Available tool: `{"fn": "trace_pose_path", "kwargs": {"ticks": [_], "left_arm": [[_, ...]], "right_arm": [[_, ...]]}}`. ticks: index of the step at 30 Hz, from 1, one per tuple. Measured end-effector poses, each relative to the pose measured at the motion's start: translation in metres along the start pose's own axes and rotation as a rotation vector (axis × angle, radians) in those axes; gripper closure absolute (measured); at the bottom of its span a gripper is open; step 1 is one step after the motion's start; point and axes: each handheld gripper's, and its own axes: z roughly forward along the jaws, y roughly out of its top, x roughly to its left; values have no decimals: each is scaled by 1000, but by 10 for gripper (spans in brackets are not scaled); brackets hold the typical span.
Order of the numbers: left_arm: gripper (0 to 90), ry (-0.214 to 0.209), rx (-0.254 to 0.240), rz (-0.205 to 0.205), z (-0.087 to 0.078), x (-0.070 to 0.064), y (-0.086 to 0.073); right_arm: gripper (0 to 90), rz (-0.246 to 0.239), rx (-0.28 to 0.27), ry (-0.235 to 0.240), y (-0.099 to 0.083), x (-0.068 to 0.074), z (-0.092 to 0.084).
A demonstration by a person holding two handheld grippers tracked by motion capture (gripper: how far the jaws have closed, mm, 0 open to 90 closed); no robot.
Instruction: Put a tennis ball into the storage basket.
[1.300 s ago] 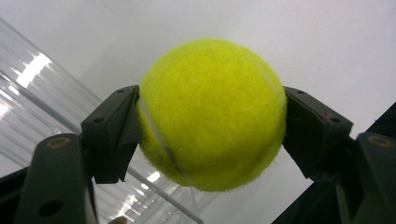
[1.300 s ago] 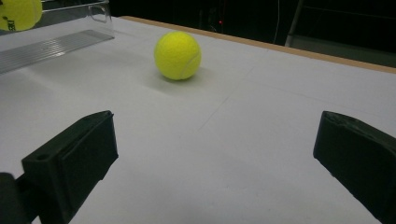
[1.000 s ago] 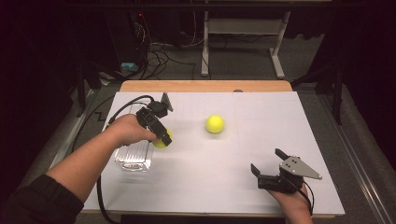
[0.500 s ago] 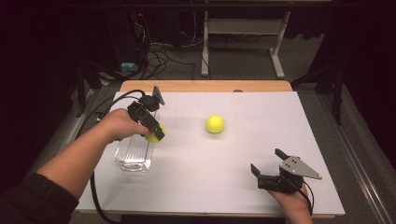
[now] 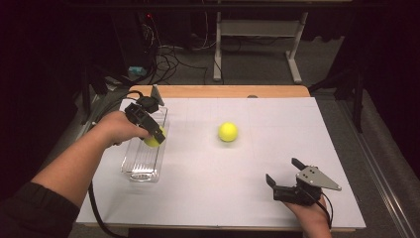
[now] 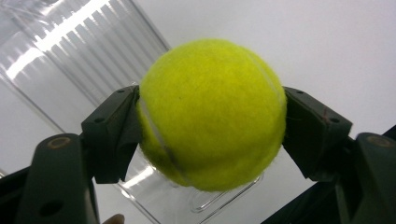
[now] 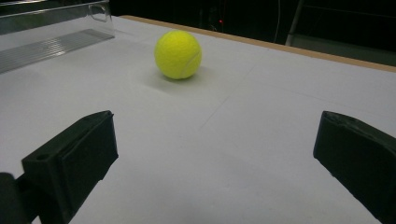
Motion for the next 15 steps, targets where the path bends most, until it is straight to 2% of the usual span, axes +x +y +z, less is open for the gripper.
{"fn": "trace_pose_path", "kwargs": {"ticks": [15], "left_arm": [[269,23,4,-74,-5,26,-10]], "right_arm": [[0,-1,0,-1,0,0,0]]}}
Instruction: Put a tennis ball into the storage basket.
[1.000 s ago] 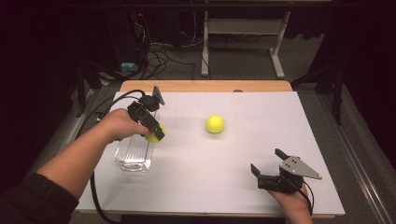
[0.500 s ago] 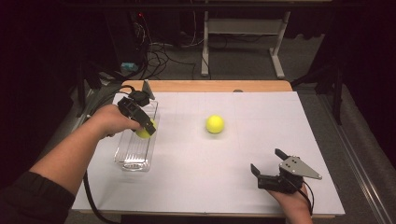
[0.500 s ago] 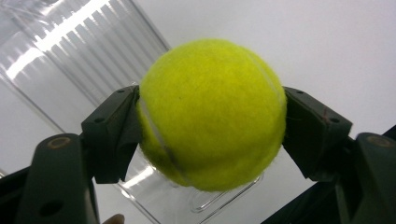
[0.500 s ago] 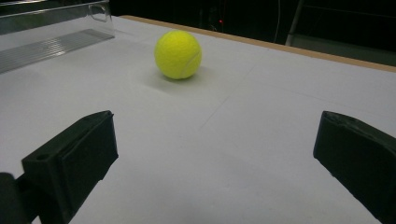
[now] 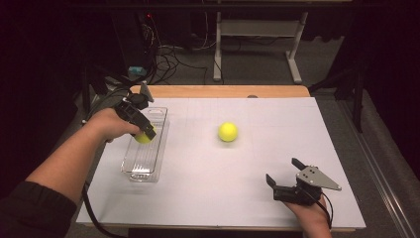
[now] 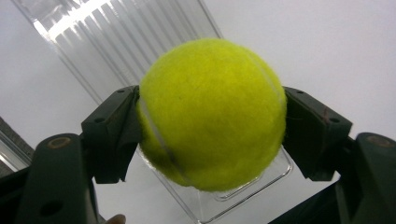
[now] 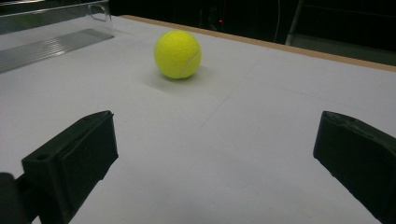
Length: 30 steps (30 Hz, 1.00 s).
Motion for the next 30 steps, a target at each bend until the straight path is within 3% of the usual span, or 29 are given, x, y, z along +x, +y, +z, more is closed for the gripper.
{"fn": "trace_pose_path", "kwargs": {"ticks": [16,30], "left_arm": [[269,32,7,-45,0,13,0],[269,64,24,-56,14,14,11]], "right_arm": [[0,-1,0,0,0,0,0],[0,-1,0,1,0,-1,-1]]}}
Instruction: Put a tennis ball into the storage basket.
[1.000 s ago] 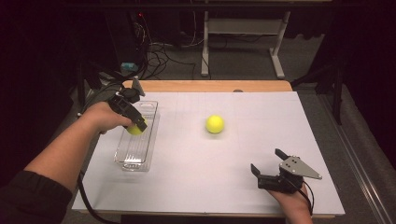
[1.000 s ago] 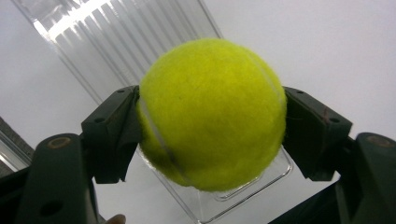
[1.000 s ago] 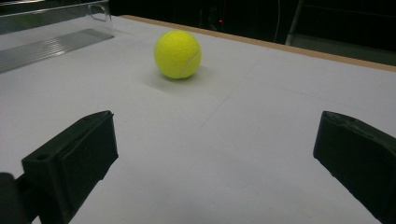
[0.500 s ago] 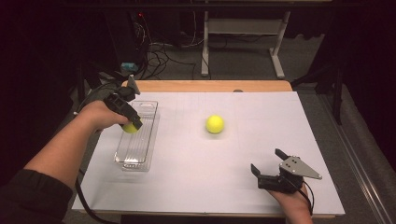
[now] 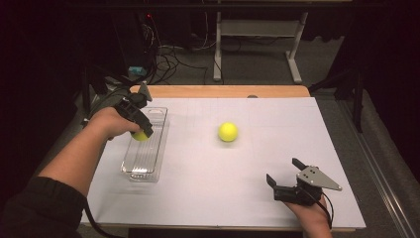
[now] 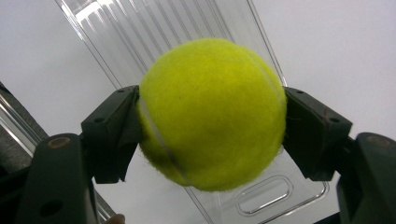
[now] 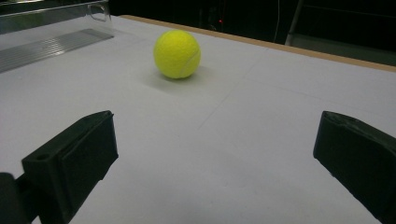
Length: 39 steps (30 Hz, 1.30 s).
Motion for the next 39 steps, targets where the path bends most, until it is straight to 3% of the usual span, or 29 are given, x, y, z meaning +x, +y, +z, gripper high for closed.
{"fn": "trace_pose_path", "kwargs": {"ticks": [39], "left_arm": [[265,15,28,-18,31,0,13]], "right_arm": [[0,0,1,-1,0,0,-1]]}}
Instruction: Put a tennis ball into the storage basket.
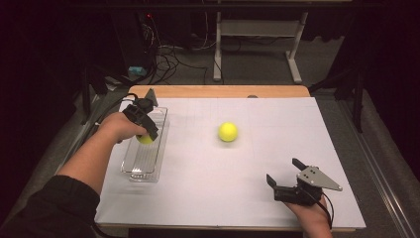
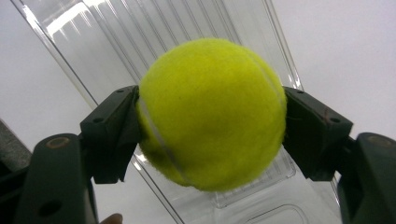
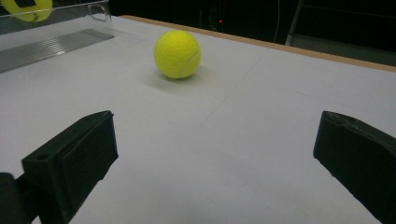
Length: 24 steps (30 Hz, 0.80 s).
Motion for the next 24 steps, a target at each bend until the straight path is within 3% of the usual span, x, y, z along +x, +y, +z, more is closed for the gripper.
{"fn": "trace_pose_path", "kwargs": {"ticks": [20,21,24], "left_arm": [[260,-6,-12,22,-1,-2,2],[243,-3,-20,23,-2,-3,2],[69,2,-50,4,-8,-3,2]], "right_arm": [[0,3,3,3,-1,0,1],[0,3,2,3,-1,0,1],[0,3,3,3,-1,0,1]]}}
